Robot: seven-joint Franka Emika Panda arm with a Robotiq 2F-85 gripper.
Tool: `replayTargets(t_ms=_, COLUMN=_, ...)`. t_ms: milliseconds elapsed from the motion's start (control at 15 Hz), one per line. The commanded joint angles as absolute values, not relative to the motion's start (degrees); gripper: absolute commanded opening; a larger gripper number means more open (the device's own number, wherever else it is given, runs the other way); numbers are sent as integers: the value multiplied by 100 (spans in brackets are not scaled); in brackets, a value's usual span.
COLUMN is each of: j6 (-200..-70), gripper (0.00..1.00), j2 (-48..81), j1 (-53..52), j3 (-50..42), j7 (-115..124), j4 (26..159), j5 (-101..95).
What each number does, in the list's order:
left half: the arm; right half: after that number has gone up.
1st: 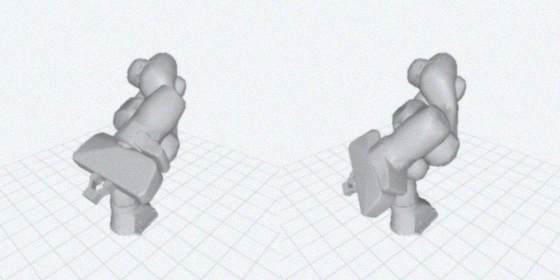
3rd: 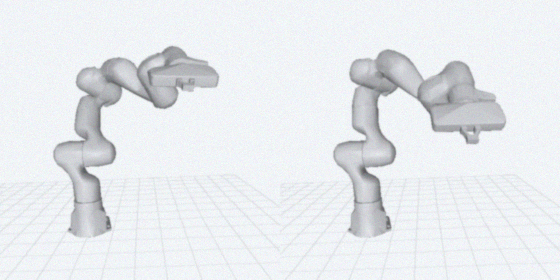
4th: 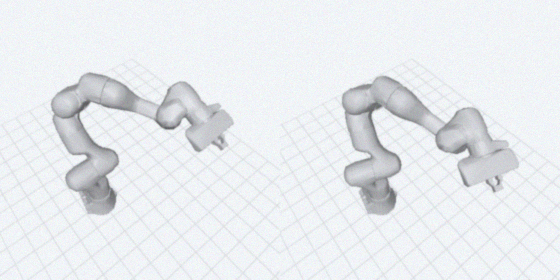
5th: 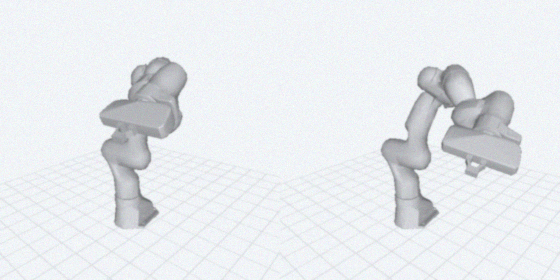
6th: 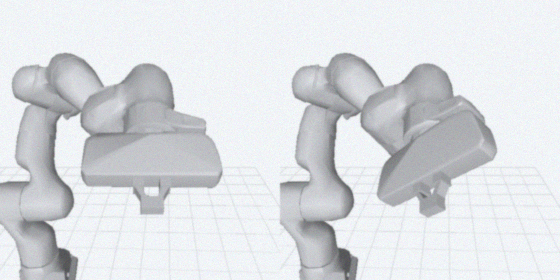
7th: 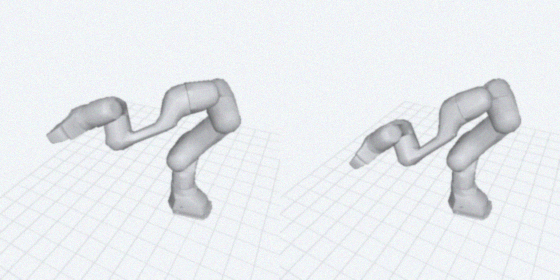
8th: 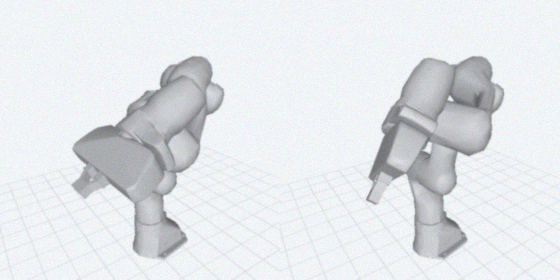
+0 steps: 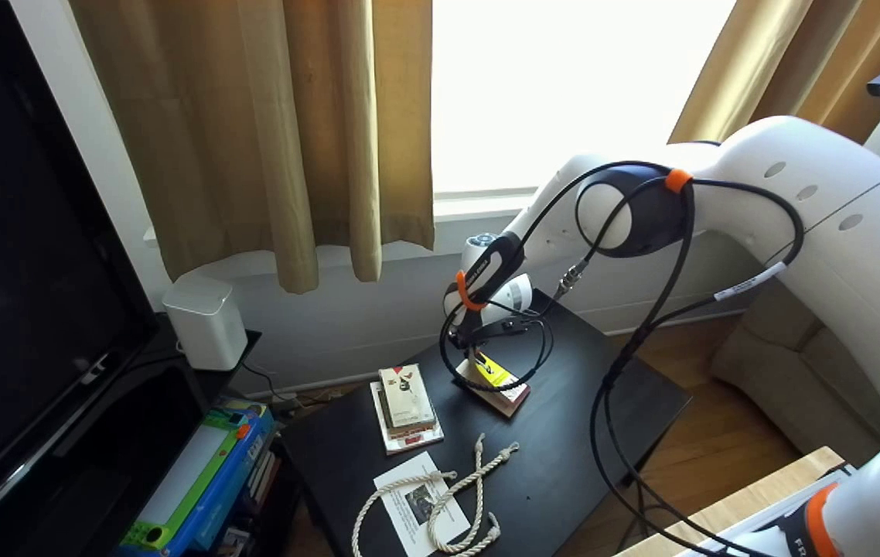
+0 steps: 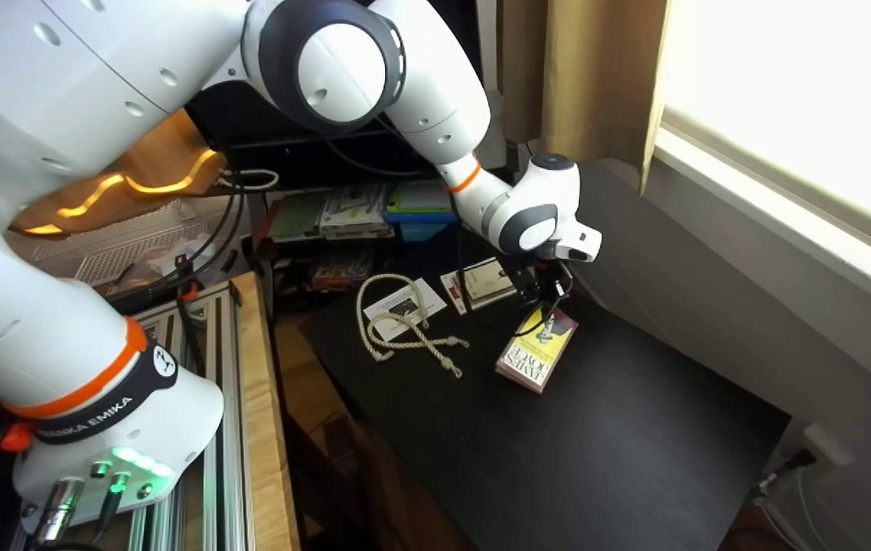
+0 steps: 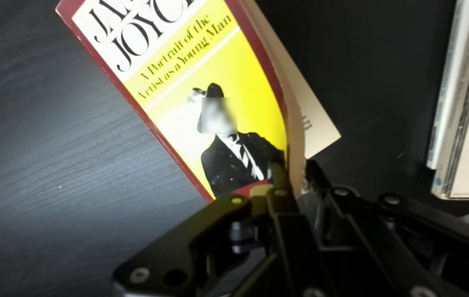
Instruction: Flip the brown and yellow book over
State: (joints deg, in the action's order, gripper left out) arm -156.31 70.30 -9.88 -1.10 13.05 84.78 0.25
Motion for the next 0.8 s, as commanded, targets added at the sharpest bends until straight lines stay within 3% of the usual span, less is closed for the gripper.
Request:
replayTargets(t_ms=0, j6=-15965, gripper=4, j2=6277, j1=-328, j3=545, j7=273, j4=9589, j5=108)
replayTargets(t_ms=733, j6=-16455, gripper=4, j2=5975, j1=2868, j3=2977, j7=-2993, j4=10844, j5=223)
